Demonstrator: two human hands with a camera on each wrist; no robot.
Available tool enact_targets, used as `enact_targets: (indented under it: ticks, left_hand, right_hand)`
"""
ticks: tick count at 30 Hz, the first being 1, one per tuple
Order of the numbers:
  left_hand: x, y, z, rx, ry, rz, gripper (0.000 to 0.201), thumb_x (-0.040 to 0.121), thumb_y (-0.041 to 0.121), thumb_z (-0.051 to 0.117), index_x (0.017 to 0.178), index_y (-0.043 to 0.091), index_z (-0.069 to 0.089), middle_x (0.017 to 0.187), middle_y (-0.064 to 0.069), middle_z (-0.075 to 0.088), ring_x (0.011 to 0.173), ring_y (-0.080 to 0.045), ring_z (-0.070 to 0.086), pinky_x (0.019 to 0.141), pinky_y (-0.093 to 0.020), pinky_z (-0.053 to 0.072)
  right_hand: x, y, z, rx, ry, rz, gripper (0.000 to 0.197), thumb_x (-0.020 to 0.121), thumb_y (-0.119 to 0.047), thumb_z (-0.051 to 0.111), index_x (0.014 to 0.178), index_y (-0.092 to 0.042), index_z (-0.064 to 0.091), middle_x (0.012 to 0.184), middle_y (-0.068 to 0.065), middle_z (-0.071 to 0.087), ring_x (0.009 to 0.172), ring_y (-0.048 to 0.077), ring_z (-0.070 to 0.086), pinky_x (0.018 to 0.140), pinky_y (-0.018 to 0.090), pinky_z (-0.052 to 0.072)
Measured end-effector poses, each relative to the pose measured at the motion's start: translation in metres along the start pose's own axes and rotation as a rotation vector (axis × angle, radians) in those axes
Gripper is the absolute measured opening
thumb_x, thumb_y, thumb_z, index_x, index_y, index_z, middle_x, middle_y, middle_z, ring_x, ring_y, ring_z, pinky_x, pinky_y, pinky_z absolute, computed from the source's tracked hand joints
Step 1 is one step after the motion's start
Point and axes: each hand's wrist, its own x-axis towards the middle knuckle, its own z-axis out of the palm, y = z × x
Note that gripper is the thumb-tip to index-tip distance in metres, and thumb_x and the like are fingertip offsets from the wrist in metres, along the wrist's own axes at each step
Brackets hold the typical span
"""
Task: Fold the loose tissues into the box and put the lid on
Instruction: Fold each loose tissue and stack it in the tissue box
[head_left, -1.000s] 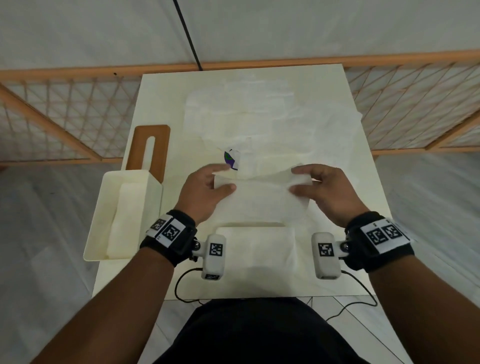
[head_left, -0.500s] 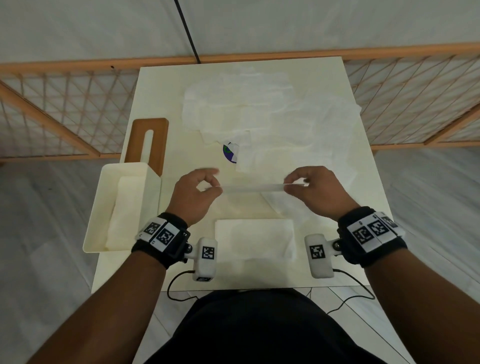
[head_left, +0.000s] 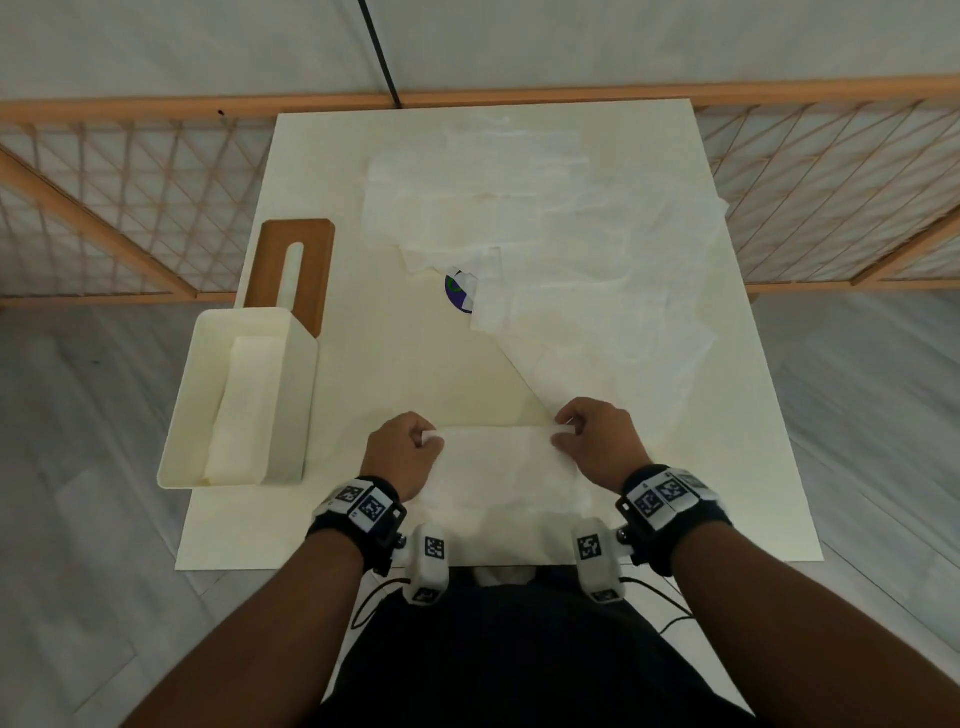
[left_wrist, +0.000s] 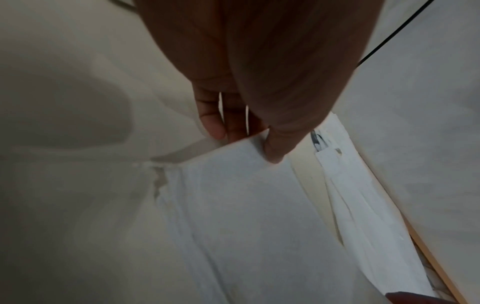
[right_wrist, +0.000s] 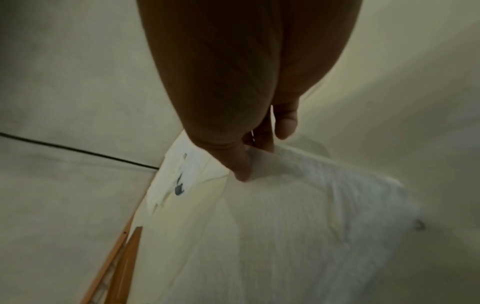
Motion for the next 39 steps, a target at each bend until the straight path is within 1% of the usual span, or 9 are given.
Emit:
enact_targets:
  ticks: [7, 13, 18, 21, 26, 30, 34, 36, 39]
  left_hand:
    - [0.006, -0.002, 0.006, 0.001, 0.025, -0.024, 0.011, 0.09, 0.022, 0.068, 0.098, 0.016, 0.064, 0.077, 0.008, 0.058, 0.073, -0.008, 0.054, 0.065, -0.016, 0.038]
    - [0.007, 0.0, -0.004, -0.054, 0.072, -0.086, 0.02, 0.086, 0.03, 0.072, 0.1, 0.02, 0.061, 0.086, 0.005, 0.064, 0.084, -0.015, 0.062, 0.08, -0.03, 0.052]
    - [0.001, 0.01, -0.017, -0.058, 0.1, -0.052, 0.015, 0.087, 0.028, 0.07, 0.096, 0.02, 0.061, 0.082, 0.004, 0.064, 0.08, -0.013, 0.061, 0.074, -0.027, 0.048]
    - [-0.005, 0.015, -0.021, -0.064, 0.11, -0.026, 0.011, 0.089, 0.025, 0.069, 0.094, 0.018, 0.062, 0.079, 0.004, 0.063, 0.075, -0.011, 0.059, 0.066, -0.018, 0.042]
    - [-0.009, 0.019, -0.027, -0.072, 0.137, -0.017, 0.007, 0.089, 0.024, 0.068, 0.092, 0.018, 0.064, 0.076, 0.004, 0.063, 0.071, -0.008, 0.058, 0.062, -0.014, 0.04]
    - [-0.007, 0.025, -0.031, -0.098, 0.141, -0.011, 0.007, 0.089, 0.023, 0.068, 0.091, 0.017, 0.065, 0.075, 0.003, 0.063, 0.071, -0.009, 0.058, 0.063, -0.016, 0.04]
    - [-0.002, 0.04, -0.034, -0.135, 0.131, -0.006, 0.007, 0.088, 0.022, 0.068, 0.094, 0.018, 0.066, 0.078, 0.005, 0.065, 0.074, -0.008, 0.06, 0.067, -0.018, 0.043]
    - [0.002, 0.052, -0.037, -0.169, 0.131, 0.046, 0.016, 0.086, 0.018, 0.07, 0.101, 0.019, 0.065, 0.089, 0.007, 0.066, 0.083, -0.007, 0.061, 0.074, -0.021, 0.047]
    - [0.014, 0.076, -0.041, -0.226, 0.047, 0.187, 0.062, 0.08, 0.012, 0.075, 0.135, 0.026, 0.05, 0.132, 0.01, 0.056, 0.114, -0.008, 0.054, 0.097, -0.027, 0.046]
  right_hand:
    - [0.005, 0.01, 0.014, -0.027, 0.037, -0.024, 0.017, 0.084, -0.014, 0.073, 0.101, -0.014, 0.069, 0.077, -0.01, 0.056, 0.079, 0.016, 0.056, 0.073, 0.023, 0.041]
    - [0.027, 0.01, -0.009, -0.144, 0.199, -0.069, 0.029, 0.092, -0.021, 0.065, 0.118, -0.009, 0.069, 0.117, 0.012, 0.064, 0.109, 0.028, 0.057, 0.093, 0.032, 0.044]
    - [0.066, 0.005, -0.04, -0.321, 0.225, -0.106, 0.039, 0.092, -0.018, 0.06, 0.13, -0.008, 0.063, 0.132, 0.013, 0.06, 0.123, 0.035, 0.048, 0.102, 0.044, 0.044]
    - [0.089, 0.0, -0.048, -0.418, 0.167, -0.124, 0.034, 0.092, -0.018, 0.058, 0.124, -0.01, 0.066, 0.126, 0.011, 0.063, 0.119, 0.036, 0.052, 0.098, 0.044, 0.044]
    - [0.106, -0.001, -0.053, -0.496, 0.144, -0.098, 0.023, 0.091, -0.007, 0.047, 0.093, -0.011, 0.069, 0.097, 0.011, 0.066, 0.085, 0.031, 0.053, 0.074, 0.036, 0.045]
    - [0.107, -0.006, -0.06, -0.458, 0.128, -0.079, 0.021, 0.091, -0.005, 0.043, 0.095, -0.01, 0.063, 0.086, 0.006, 0.057, 0.087, 0.034, 0.056, 0.077, 0.039, 0.047]
    - [0.103, -0.024, -0.082, -0.355, 0.131, -0.165, 0.016, 0.09, -0.017, 0.049, 0.085, -0.014, 0.064, 0.087, 0.007, 0.065, 0.079, 0.031, 0.06, 0.074, 0.039, 0.052]
    - [0.096, -0.044, -0.104, -0.307, 0.023, -0.237, 0.014, 0.089, -0.019, 0.054, 0.083, -0.012, 0.065, 0.086, 0.004, 0.066, 0.082, 0.029, 0.062, 0.077, 0.039, 0.053]
    - [0.078, -0.083, -0.143, -0.272, -0.192, -0.269, 0.016, 0.092, -0.022, 0.057, 0.082, -0.013, 0.066, 0.098, 0.003, 0.07, 0.094, 0.023, 0.063, 0.086, 0.04, 0.052]
